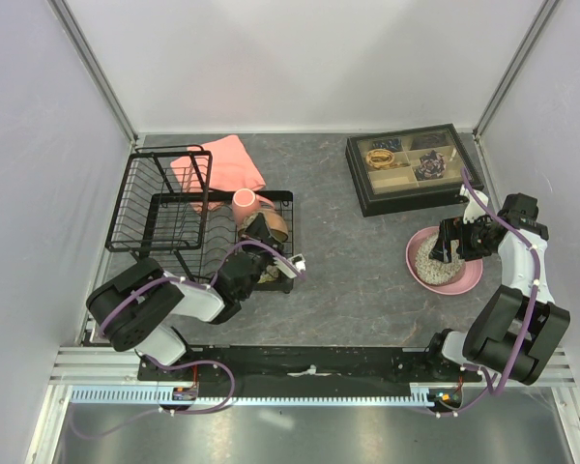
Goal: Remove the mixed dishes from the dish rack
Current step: Pick up the bowl from the dish rack.
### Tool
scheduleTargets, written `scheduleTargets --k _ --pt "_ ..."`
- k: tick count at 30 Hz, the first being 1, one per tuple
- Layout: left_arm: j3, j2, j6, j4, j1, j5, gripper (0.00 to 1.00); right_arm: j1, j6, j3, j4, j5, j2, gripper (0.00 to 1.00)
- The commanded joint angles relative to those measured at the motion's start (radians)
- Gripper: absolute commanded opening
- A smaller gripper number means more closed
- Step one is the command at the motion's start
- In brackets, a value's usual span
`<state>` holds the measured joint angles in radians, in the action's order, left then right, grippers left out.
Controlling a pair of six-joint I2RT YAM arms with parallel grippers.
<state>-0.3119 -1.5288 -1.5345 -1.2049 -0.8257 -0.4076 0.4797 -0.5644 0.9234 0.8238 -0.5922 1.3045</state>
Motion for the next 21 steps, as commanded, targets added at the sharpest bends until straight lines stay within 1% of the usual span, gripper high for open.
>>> scheduleTargets --k 1,7,11,13,18,19,21 --pt "-0.062 0.038 -0.065 -0.458 0.007 0.026 0.01 -0.006 -0.011 0.011 -0.011 0.003 0.001 0.94" --pt "-0.069 0.073 -0.081 -0.456 0.007 0.029 0.02 -0.006 -0.011 0.011 -0.011 0.002 0.004 0.94" --pt "-0.075 0.105 -0.058 -0.427 0.007 0.021 0.01 -0.006 -0.012 0.012 -0.009 0.002 0.006 0.94" --pt "-0.084 0.148 -0.032 -0.34 0.007 0.004 0.01 -0.004 -0.012 0.011 -0.009 0.002 0.004 0.94" --pt "-0.13 0.28 0.114 -0.106 0.007 -0.019 0.02 -0.004 -0.014 0.009 -0.009 0.0 -0.002 0.94" --pt "-0.139 0.32 0.134 -0.023 0.007 -0.025 0.01 -0.004 -0.014 0.009 -0.011 0.0 -0.004 0.94" --pt "-0.173 0.355 0.183 0.049 0.007 -0.033 0.01 -0.004 -0.014 0.009 -0.008 -0.001 -0.005 0.94"
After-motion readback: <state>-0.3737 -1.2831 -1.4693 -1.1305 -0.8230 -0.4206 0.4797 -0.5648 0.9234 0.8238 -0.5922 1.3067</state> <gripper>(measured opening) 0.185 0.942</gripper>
